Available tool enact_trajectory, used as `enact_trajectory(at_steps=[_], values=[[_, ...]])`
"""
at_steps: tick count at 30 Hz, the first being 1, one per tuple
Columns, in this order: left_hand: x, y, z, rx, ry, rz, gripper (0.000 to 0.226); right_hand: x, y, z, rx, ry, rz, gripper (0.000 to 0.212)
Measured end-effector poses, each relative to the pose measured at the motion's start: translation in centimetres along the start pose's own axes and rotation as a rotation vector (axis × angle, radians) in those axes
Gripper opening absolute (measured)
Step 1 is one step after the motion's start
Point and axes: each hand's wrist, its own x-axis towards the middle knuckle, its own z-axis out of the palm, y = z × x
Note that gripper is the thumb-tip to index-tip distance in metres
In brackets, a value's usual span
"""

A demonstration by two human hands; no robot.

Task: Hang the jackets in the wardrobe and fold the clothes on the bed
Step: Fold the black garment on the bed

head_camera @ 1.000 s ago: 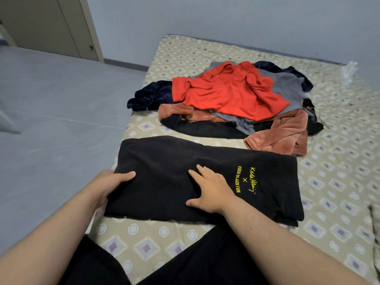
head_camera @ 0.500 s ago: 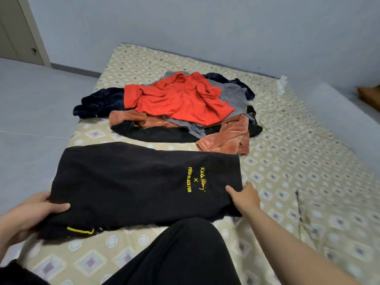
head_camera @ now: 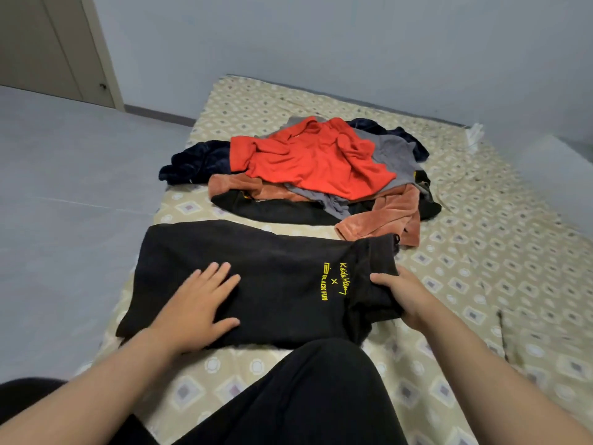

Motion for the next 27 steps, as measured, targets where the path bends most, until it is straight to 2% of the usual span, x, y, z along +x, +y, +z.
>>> enact_trajectory(at_steps=[3, 5, 6, 8, 10, 11, 12, 14, 15, 17, 19, 21, 23, 25, 27], values=[[4.1, 4.5, 0.2, -0.073, -0.012, -0.02, 0.086, -1.6, -3.1, 2.4, -0.013, -0.025, -0.103, 0.03], [7.2, 6.8, 0.0, -0.127, 0.009, -0.048, 0.098, -3.1, -4.9, 4.0, -0.016, -0.076, -0.176, 0.031], [8.5, 7.5, -0.1, -0.156, -0.03, -0.063, 0.105, -3.9, -5.7, 4.7, -0.021, -0.111, -0.21, 0.031], [10.3, 8.2, -0.2, -0.181, -0.215, -0.049, 0.112, -5.5, -6.9, 6.0, -0.031, -0.207, -0.26, 0.033], [10.6, 8.0, -1.2, -0.231, -0.343, -0.011, 0.102, -6.7, -7.7, 7.4, -0.048, -0.267, -0.291, 0.034], [10.3, 7.7, -1.9, -0.306, -0.348, -0.01, 0.089, -7.1, -7.8, 8.3, -0.058, -0.272, -0.303, 0.033], [9.8, 7.4, -2.7, -0.445, -0.32, -0.034, 0.071, -7.2, -7.9, 9.2, -0.063, -0.269, -0.311, 0.032], [8.4, 6.0, -4.2, -0.899, -0.212, -0.202, 0.036, -7.2, -7.8, 11.5, -0.065, -0.271, -0.31, 0.03], [7.4, 5.1, -4.8, -1.17, -0.147, -0.309, 0.03, -7.2, -7.6, 13.1, -0.065, -0.281, -0.303, 0.032], [4.9, 2.8, -6.0, -1.639, -0.041, -0.461, 0.035, -7.1, -6.9, 16.7, -0.087, -0.3, -0.295, 0.04], [2.3, 0.1, -6.5, -1.915, 0.003, -0.491, 0.056, -7.0, -5.8, 20.6, -0.155, -0.352, -0.308, 0.038], [0.2, -2.4, -6.7, -2.005, 0.037, -0.546, 0.068, -7.3, -4.0, 24.1, -0.187, -0.483, -0.308, 0.03], [-1.2, -4.0, -6.1, -2.007, 0.05, -0.659, 0.058, -7.6, -2.3, 26.1, -0.182, -0.568, -0.231, 0.026], [-2.1, -4.5, -4.9, -1.952, 0.024, -0.781, 0.04, -7.4, -0.9, 26.0, -0.18, -0.541, -0.186, 0.019], [-2.4, -4.7, -3.5, -1.803, 0.046, -0.836, 0.029, -6.6, 0.0, 23.9, -0.287, -0.404, -0.253, 0.015]])
